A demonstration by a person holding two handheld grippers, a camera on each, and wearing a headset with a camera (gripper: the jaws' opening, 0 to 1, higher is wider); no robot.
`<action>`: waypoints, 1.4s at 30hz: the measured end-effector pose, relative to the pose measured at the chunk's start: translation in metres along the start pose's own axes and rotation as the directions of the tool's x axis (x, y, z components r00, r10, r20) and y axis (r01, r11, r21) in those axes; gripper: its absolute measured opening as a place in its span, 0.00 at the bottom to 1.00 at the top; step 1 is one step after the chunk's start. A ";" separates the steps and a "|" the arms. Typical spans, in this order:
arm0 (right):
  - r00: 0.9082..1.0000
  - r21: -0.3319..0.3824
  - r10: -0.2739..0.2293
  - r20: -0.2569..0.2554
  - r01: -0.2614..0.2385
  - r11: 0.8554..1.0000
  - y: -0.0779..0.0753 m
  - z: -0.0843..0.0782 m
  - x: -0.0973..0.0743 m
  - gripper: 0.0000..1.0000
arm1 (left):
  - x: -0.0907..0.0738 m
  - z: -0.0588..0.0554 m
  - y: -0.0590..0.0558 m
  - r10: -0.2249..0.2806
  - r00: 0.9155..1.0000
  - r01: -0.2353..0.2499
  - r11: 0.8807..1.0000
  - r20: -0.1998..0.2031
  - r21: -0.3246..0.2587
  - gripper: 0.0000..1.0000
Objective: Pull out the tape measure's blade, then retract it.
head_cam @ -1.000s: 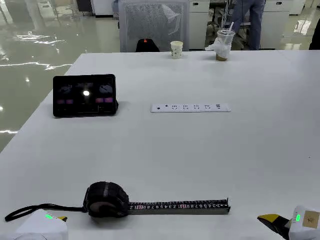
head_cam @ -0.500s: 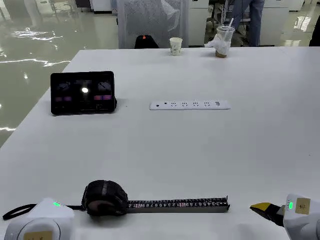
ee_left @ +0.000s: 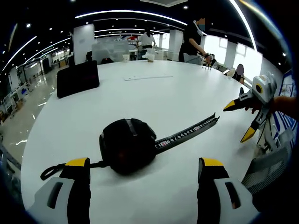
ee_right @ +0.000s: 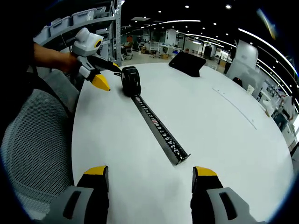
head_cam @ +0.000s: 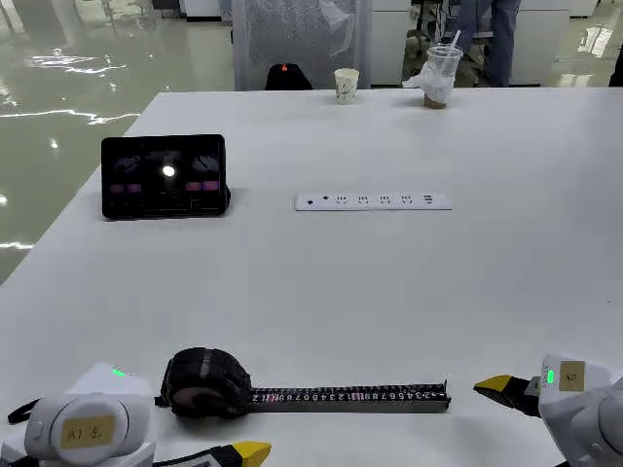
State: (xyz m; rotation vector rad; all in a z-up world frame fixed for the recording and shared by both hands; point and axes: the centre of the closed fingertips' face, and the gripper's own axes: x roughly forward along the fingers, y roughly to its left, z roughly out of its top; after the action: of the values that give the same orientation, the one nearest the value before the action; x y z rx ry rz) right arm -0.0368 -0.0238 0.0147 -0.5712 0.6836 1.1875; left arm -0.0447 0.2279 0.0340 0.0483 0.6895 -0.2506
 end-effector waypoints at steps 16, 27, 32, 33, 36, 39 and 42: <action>0.999 -0.076 0.027 -0.016 -0.029 0.997 -0.019 0.001 0.011 0.54 | 0.010 0.010 0.007 0.021 1.000 -0.021 1.000 -0.018 0.011 0.83; 0.999 -0.106 0.043 -0.017 -0.044 0.993 -0.034 0.003 0.021 0.42 | 0.018 0.015 0.010 0.044 0.998 -0.044 0.999 -0.036 -0.002 0.75; 0.997 -0.139 0.068 -0.024 -0.071 0.988 -0.036 0.003 0.026 0.35 | 0.021 0.014 0.013 0.050 0.998 -0.052 0.998 -0.043 -0.037 0.71; 0.997 -0.149 0.074 -0.025 -0.077 0.986 -0.036 0.003 0.027 0.33 | 0.022 0.014 0.015 0.054 0.997 -0.056 0.997 -0.046 -0.050 0.70; 0.996 -0.156 0.081 -0.026 -0.084 0.984 -0.040 0.002 0.030 0.30 | 0.023 0.014 0.018 0.066 0.996 -0.070 0.994 -0.052 -0.078 0.67; 0.996 -0.167 0.088 -0.022 -0.091 0.982 -0.043 0.003 0.032 0.26 | 0.027 0.013 0.021 0.068 0.996 -0.074 0.992 -0.060 -0.105 0.63; 0.995 -0.176 0.099 -0.020 -0.101 0.979 -0.046 0.003 0.034 0.22 | 0.029 0.014 0.022 0.073 0.996 -0.080 0.989 -0.060 -0.121 0.61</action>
State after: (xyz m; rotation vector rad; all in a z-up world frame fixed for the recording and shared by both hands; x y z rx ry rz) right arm 0.0152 -0.0128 -0.0067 -0.6990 0.6264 1.3487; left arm -0.0090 0.2413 0.0259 -0.0368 0.7555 -0.1330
